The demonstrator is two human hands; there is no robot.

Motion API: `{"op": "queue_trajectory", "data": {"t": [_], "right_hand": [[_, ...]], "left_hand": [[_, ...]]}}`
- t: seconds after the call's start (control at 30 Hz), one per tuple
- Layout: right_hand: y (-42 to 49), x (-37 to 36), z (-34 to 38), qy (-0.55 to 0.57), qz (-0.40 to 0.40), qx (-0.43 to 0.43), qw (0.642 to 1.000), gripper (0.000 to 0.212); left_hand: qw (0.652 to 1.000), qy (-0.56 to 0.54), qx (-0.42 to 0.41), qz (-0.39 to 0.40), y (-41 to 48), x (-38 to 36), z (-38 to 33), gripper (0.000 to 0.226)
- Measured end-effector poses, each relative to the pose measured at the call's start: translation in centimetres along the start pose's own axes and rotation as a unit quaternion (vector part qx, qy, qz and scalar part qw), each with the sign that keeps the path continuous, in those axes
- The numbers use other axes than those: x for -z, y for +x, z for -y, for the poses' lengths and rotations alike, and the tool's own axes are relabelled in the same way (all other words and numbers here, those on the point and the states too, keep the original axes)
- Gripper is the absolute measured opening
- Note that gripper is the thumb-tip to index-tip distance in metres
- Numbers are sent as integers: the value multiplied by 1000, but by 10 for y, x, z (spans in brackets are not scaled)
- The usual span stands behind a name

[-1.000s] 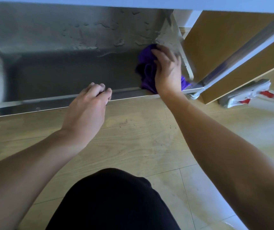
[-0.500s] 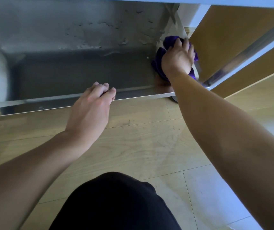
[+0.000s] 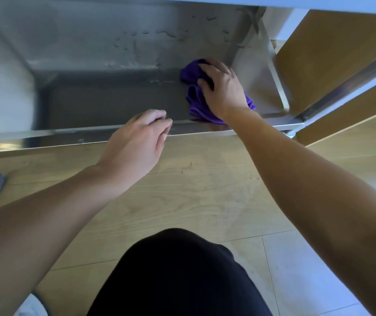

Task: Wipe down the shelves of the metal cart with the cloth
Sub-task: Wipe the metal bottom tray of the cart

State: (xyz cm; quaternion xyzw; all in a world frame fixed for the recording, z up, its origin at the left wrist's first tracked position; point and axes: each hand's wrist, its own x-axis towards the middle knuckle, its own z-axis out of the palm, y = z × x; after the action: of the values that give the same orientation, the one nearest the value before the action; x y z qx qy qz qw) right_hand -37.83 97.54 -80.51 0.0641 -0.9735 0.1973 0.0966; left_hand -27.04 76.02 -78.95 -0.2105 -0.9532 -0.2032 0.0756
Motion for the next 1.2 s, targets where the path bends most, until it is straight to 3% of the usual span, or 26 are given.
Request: {"op": "queue_trajectory", "data": {"t": [0.27,0.43,0.53,0.6,0.67,0.77,0.97,1.07,1.2], "right_hand": [[8,-36,95,50,13,10,999,33],[1,-31,144,172,53,40,983,28],[1,-17,131,70,45,-36,996,29],[1,-11,118,-54,85,-115,988,43],[-2,-6,115,-76,135,-158,975,56],[-4,-2,125,11,178,-159,971,45],[-9,2,160,176,201,-145,953,30],[-7,7,181,279,177,-148,932,22],[-5,15,205,373,173,-147,900,18]], "left_hand": [[995,31,94,7,0,46,49,28],[978,22,207,1,-12,76,87,26],[972,-14,232,14,-7,66,89,34],[968,-46,244,28,5,54,85,44],[961,-86,261,43,20,44,76,48],[952,-147,261,65,32,35,57,25],[915,-242,323,27,23,50,63,15],[867,-342,362,20,12,76,71,9],[811,-435,389,-39,6,118,85,17]]}}
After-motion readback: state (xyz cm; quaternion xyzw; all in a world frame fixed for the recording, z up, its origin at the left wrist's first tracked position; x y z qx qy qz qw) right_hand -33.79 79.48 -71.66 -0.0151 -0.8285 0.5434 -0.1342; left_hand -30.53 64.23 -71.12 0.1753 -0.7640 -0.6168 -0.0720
